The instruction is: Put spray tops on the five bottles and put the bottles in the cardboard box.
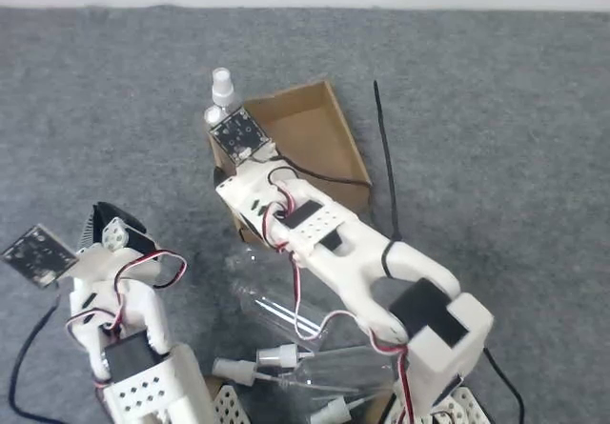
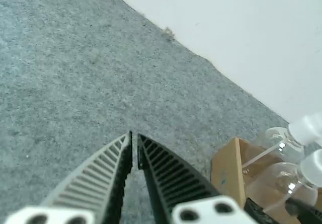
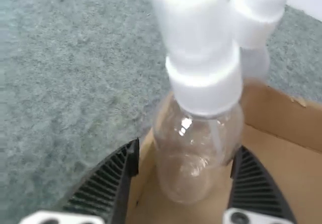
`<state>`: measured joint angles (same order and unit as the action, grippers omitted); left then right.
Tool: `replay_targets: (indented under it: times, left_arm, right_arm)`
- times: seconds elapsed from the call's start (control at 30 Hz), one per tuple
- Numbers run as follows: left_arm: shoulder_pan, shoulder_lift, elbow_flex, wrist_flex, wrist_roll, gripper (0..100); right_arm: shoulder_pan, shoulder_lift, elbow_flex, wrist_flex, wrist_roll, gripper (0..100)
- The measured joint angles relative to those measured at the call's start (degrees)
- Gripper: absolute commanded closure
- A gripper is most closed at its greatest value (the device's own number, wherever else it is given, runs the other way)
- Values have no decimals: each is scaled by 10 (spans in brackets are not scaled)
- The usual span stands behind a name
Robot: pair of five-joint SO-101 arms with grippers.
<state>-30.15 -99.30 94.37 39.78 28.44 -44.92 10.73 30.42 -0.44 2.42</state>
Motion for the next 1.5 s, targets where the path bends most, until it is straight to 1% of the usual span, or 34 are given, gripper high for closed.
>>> replay_targets:
  times: [0.37, 0.7, 1.17, 1.3, 1.5]
  left_arm:
    - [0, 0, 0, 0, 0, 987]
    - [0, 0, 0, 0, 0, 985]
    - [0, 0, 0, 0, 0, 985]
    - [0, 0, 0, 0, 0, 985]
    - [0, 0, 0, 0, 0, 985]
  right_arm:
    - [1, -102, 77, 0, 2, 763]
    - [22, -226, 164, 0, 2, 764]
    - [22, -347, 235, 0, 2, 764]
    - [22, -389, 236, 54, 2, 764]
    - [21, -440, 210, 207, 2, 764]
